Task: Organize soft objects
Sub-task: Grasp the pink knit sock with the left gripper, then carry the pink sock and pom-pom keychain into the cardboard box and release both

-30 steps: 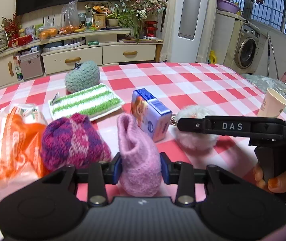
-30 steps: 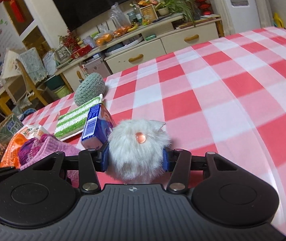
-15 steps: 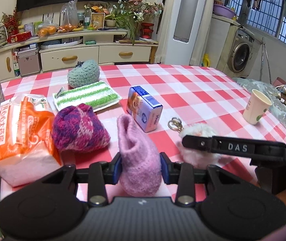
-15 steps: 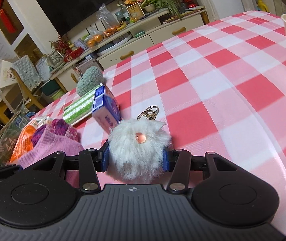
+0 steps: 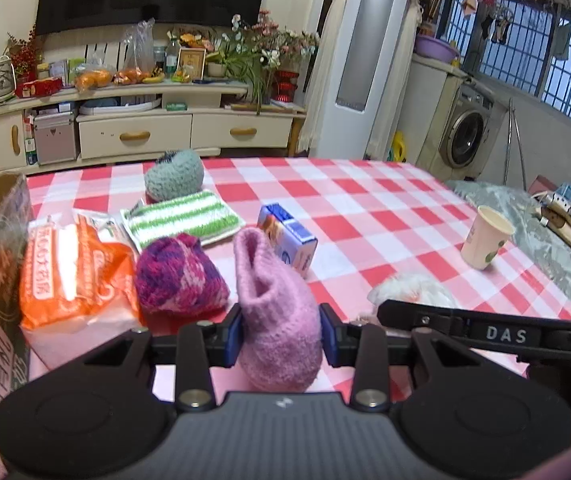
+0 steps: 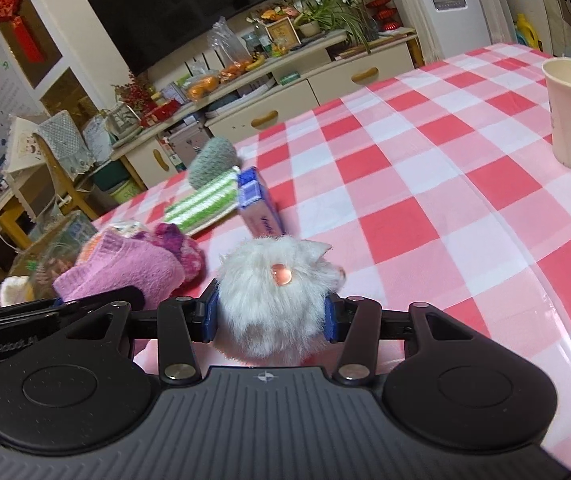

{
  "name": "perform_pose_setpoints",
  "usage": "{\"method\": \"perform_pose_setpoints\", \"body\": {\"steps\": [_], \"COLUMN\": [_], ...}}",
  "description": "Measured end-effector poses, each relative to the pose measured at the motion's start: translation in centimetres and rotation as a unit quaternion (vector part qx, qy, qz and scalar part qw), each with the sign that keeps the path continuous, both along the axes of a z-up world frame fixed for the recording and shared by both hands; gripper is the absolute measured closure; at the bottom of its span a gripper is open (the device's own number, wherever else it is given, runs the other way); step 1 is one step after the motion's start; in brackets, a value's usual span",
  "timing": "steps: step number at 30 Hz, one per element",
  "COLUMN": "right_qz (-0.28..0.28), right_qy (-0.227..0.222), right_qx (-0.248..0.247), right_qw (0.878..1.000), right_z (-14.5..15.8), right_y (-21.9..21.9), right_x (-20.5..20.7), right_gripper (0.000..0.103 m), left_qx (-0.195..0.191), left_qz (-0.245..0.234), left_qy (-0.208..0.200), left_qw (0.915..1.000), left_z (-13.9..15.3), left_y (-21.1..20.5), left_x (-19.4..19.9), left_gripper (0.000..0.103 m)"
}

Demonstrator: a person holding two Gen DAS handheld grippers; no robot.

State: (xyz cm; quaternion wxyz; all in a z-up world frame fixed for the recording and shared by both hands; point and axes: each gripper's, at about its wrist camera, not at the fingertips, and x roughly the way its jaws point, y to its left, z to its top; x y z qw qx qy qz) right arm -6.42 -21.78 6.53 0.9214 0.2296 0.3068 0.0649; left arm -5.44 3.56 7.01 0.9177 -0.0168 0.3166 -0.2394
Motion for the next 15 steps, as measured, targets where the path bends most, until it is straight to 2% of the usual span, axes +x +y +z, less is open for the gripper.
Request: {"method": "perform_pose_setpoints", "body": {"steps": [15], "right_qz": [0.008], "right_qy": [-0.026], "right_qx": [0.027], "right_qw": [0.999], "right_z": [3.4], "right_y": [2.1], "right_x": [0.3], "right_gripper": [0.044], "left_qx": [-0.044], "left_qz": [0.019], "left_qy": [-0.038], "left_qw": [0.9981], "left_z": [3.1], "left_y": [3.9], "left_x": [-0.7], "left_gripper": [0.066]}}
